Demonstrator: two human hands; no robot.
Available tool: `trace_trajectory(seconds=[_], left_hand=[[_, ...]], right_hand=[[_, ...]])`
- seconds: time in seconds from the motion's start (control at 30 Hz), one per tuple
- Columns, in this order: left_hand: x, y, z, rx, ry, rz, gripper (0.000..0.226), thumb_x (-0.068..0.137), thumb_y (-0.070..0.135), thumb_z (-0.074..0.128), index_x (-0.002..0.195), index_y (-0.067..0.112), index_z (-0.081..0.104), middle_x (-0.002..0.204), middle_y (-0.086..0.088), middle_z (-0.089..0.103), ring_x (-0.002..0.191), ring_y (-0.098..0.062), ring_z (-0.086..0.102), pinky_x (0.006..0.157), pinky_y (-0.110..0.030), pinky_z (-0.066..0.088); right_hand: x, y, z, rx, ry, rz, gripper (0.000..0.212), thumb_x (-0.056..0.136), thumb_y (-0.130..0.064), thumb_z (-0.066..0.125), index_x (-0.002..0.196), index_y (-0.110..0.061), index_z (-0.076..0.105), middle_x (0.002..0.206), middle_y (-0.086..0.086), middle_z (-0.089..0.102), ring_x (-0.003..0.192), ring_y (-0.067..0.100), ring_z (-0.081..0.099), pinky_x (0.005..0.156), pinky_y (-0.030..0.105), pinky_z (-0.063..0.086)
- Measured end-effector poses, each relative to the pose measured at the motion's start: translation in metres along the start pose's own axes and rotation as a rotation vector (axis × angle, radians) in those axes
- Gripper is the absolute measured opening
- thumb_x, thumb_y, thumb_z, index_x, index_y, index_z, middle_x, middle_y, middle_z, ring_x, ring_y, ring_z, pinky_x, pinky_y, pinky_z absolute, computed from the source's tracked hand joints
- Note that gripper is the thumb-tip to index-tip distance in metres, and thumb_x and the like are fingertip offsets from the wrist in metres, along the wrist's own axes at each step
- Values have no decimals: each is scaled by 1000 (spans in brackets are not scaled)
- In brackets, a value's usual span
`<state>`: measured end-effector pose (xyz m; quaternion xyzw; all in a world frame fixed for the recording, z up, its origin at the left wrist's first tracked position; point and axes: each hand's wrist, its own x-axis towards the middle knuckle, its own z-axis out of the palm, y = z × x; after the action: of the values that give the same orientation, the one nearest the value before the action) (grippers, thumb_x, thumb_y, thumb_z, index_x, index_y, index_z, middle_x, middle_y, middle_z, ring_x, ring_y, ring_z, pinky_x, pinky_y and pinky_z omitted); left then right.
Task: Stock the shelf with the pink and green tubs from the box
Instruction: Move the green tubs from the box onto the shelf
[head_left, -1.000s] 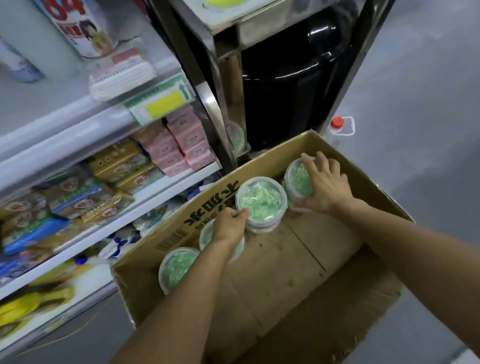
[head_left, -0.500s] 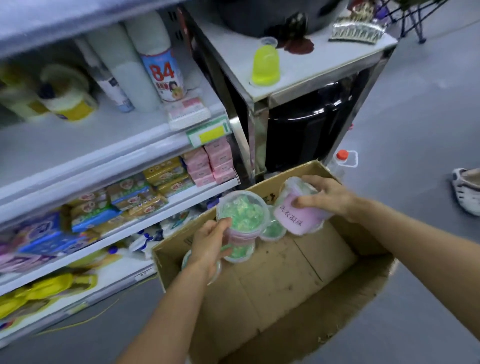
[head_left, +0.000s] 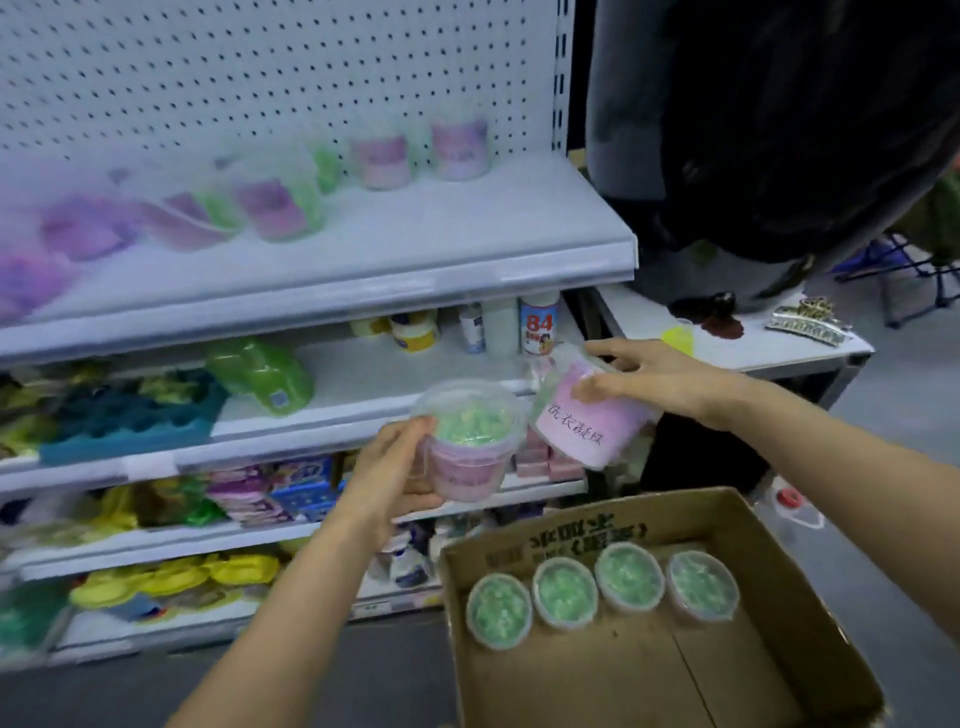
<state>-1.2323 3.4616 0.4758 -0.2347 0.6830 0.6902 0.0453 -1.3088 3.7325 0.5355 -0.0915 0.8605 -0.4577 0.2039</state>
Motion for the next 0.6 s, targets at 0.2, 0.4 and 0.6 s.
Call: trace_trajectory(seconds=[0.2, 0.4, 0.6], left_hand=[[-6, 77, -61, 0, 25, 127, 23, 92, 41, 55, 102, 22, 62, 94, -12, 62, 76, -32, 66, 71, -43, 59], [11, 157, -116, -76, 50, 237, 32, 91, 46, 52, 114, 24, 59, 102, -13, 61, 90, -35, 66, 78, -44, 58], [52, 200, -158, -110, 143, 227, 48, 88, 53, 55, 126, 25, 51, 114, -17, 57, 92, -39, 65, 74, -43, 59]], right_hand=[[22, -100, -7, -81, 18, -151, 76, 54, -59, 77, 124, -43, 54, 121, -3, 61, 108, 11, 60, 98, 31, 44], [70, -201, -2, -219, 115, -348, 75, 69, -50, 76, 136, -37, 45, 123, -7, 44, 120, 13, 43, 92, 27, 33], [156, -248, 20, -456, 310, -353, 88, 59, -65, 73, 136, -32, 44, 142, -2, 42, 135, 24, 29, 101, 34, 34]])
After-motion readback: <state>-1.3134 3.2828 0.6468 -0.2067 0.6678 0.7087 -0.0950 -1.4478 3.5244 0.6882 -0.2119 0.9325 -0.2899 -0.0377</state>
